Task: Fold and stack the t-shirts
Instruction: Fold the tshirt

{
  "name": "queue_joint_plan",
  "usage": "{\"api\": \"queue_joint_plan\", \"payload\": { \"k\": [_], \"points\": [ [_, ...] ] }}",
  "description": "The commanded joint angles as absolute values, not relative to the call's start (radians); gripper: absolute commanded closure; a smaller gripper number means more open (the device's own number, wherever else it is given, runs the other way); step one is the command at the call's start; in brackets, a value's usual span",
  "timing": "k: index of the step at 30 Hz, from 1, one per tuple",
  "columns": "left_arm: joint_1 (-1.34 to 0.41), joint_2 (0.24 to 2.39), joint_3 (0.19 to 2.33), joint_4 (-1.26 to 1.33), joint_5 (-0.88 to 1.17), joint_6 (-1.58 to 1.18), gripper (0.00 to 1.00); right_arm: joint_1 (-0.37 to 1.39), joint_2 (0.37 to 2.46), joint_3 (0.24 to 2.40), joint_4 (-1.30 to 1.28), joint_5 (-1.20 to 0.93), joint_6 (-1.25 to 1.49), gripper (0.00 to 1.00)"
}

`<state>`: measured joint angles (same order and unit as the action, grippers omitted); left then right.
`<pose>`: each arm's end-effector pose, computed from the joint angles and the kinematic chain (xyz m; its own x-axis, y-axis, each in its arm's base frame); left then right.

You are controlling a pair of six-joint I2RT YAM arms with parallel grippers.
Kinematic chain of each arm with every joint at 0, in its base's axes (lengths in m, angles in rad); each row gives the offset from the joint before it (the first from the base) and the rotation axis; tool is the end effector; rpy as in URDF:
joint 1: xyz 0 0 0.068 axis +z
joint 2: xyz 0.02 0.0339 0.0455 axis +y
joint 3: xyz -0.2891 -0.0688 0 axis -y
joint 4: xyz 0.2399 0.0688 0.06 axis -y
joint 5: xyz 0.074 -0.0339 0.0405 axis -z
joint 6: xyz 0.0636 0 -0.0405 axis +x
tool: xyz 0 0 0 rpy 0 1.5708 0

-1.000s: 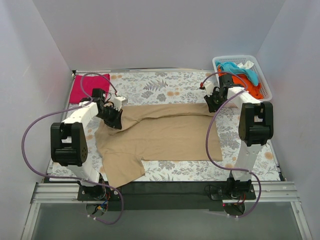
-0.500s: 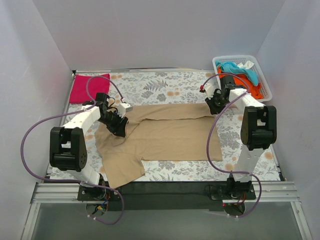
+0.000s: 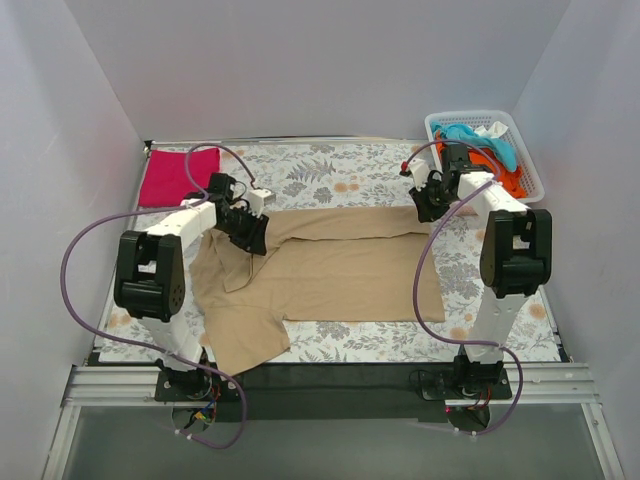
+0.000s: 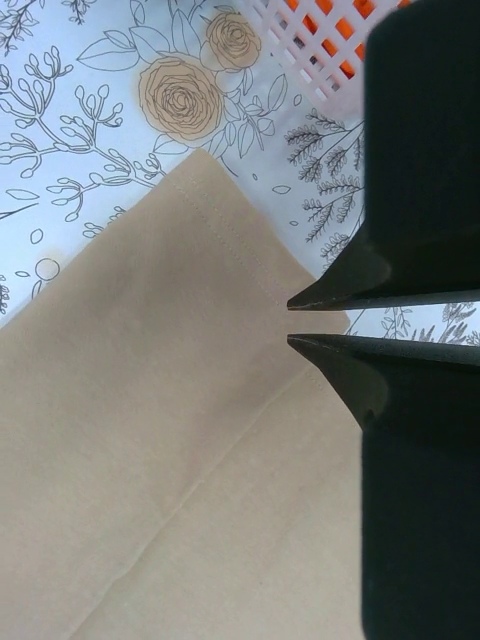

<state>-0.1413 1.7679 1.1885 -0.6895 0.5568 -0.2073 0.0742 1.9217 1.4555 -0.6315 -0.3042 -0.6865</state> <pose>0.3401 -0.0823 0.1937 -0.9816 -0.0368 -0.1871 0.0747 0.8285 -0.5550 0.4194 0.0503 0.2109 -0.5555 -0.6477 -0.5214 -0.7226 0.6863 -0.0826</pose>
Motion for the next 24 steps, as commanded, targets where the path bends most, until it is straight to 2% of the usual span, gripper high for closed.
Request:
{"api": "queue_joint_plan", "payload": {
  "k": [1, 2, 3, 5, 6, 8, 9, 12, 18, 24],
  "points": [
    [-0.213, 1.749, 1.167, -0.655, 0.54, -0.233, 0.74, 0.077, 1.945, 1.5, -0.638, -0.33, -0.658, 0.81],
    [-0.224, 1.743, 1.163, -0.657, 0.54, -0.227, 0.79, 0.077, 1.948, 1.503, -0.64, -0.331, -0.657, 0.81],
    [-0.232, 1.738, 1.155, -0.661, 0.532, -0.226, 0.9, 0.078, 1.951, 1.502, -0.641, -0.331, -0.657, 0.81],
    [-0.25, 1.717, 1.157, -0.684, 0.532, -0.207, 0.95, 0.078, 1.95, 1.5, -0.644, -0.331, -0.66, 0.81],
    [-0.255, 1.709, 1.154, -0.693, 0.532, -0.198, 0.91, 0.078, 1.945, 1.497, -0.646, -0.33, -0.66, 0.81],
    [-0.268, 1.687, 1.146, -0.727, 0.532, -0.173, 0.77, 0.078, 1.941, 1.494, -0.653, -0.334, -0.664, 0.81],
    [-0.273, 1.668, 1.141, -0.739, 0.535, -0.148, 0.66, 0.077, 1.939, 1.491, -0.655, -0.339, -0.664, 0.81],
    [-0.276, 1.631, 1.128, -0.782, 0.545, -0.123, 0.58, 0.078, 1.939, 1.494, -0.657, -0.347, -0.663, 0.81],
    [-0.169, 1.617, 1.215, -0.749, 0.572, -0.241, 0.61, 0.089, 1.977, 1.535, -0.65, -0.339, -0.627, 0.77],
    [-0.031, 1.752, 1.35, -0.612, 0.364, -0.409, 0.6, 0.123, 1.986, 1.526, -0.54, -0.27, -0.514, 0.73]
  ]
}}
